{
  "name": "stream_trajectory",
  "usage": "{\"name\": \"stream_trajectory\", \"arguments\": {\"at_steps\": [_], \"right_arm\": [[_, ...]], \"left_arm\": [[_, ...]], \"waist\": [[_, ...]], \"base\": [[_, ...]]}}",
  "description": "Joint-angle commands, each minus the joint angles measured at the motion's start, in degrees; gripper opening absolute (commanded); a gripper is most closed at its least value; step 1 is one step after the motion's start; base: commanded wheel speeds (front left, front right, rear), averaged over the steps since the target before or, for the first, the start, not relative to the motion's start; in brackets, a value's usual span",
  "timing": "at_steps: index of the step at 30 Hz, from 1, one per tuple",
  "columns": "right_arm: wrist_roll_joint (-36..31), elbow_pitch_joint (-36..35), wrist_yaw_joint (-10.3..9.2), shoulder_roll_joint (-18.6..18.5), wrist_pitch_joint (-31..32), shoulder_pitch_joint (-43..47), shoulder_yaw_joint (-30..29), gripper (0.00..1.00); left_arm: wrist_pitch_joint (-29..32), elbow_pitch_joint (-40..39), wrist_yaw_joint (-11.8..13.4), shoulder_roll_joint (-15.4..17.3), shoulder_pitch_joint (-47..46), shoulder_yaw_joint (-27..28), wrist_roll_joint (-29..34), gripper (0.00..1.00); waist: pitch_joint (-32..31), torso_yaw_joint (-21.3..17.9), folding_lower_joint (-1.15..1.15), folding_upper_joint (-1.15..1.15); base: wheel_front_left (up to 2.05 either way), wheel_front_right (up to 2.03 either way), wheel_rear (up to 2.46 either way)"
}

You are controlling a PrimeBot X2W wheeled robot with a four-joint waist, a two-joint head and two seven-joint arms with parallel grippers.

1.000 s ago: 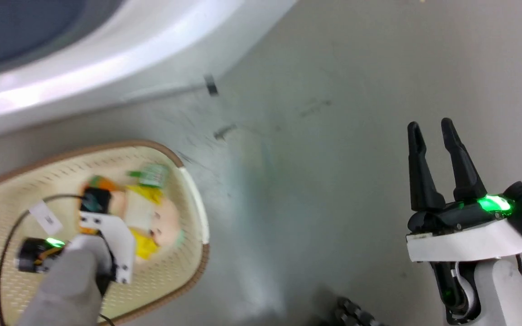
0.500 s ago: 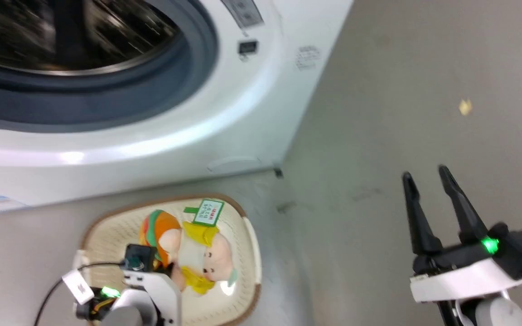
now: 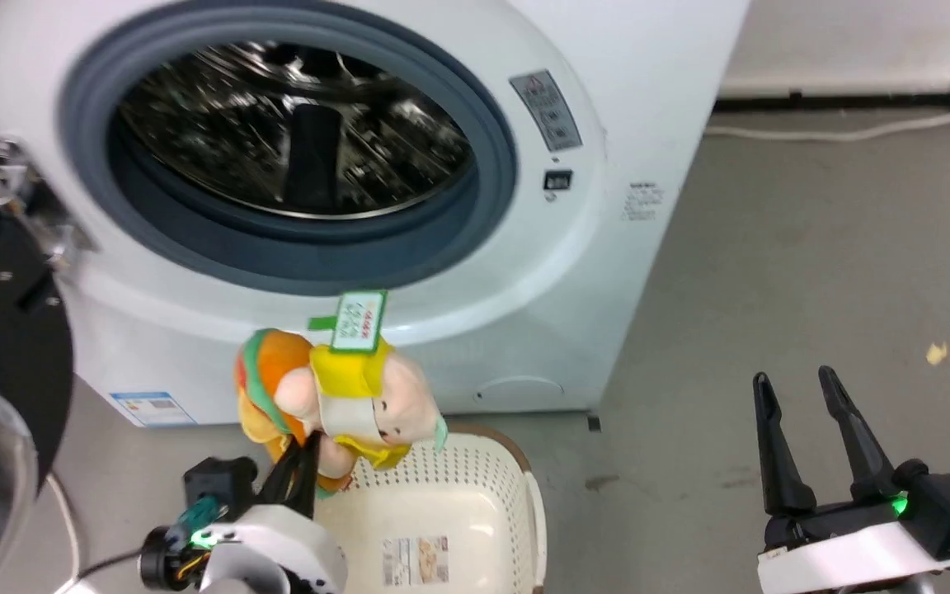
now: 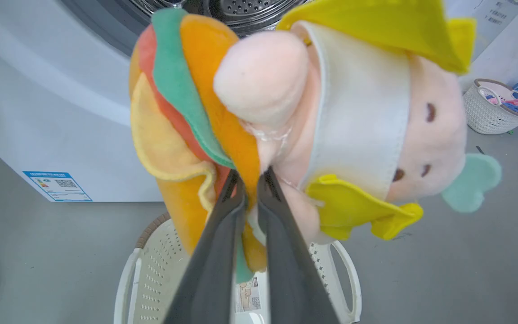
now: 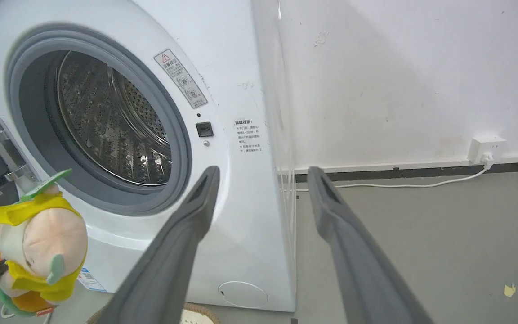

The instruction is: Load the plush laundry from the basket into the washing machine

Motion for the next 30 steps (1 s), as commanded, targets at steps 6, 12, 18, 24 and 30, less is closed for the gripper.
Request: {"name": "stream_trajectory", "arguments": {"at_steps": [6, 12, 18, 24, 30], "right_arm": [[-0.48, -0.62, -0.04, -0.08, -0.27, 0.74, 1.54, 1.00], [-0.39, -1.45, -0.04, -0.08, -0.27, -0.30, 2.00, 1.00], [0.77, -2.15, -0.04, -0.08, -0.27, -3.17, 3.09, 1.00], [3.18, -2.68, -0.04, -0.08, -0.27, -6.42, 3.39, 1.00], [6.57, -2.47, -0.04, -0.08, -0.27, -9.50, 3.89, 1.00]], "left_arm": [[-0.31, -18.48, 1.59, -1.17, 5.99, 6.17, 3.92, 0.00], [-0.31, -24.95, 2.16, -1.34, 3.66, 9.41, 6.23, 0.00], [1.07, -24.04, 2.89, 1.93, -6.42, 11.18, 8.25, 0.00], [7.91, -19.99, 1.89, 7.52, -20.35, 12.11, 9.03, 0.00], [16.70, -10.77, 1.32, 14.70, -36.66, 12.53, 10.89, 0.00]], "waist": [[-0.67, -0.11, 0.02, 0.00], [3.62, -1.90, 0.02, 0.00], [11.52, -5.14, 0.02, 0.00], [19.78, -8.69, 0.02, 0.00], [26.99, -12.70, 0.02, 0.00]], "base": [[0.00, 0.00, 0.00], [0.00, 0.00, 0.00], [0.00, 0.00, 0.00], [0.00, 0.00, 0.00], [0.00, 0.00, 0.00]]}}
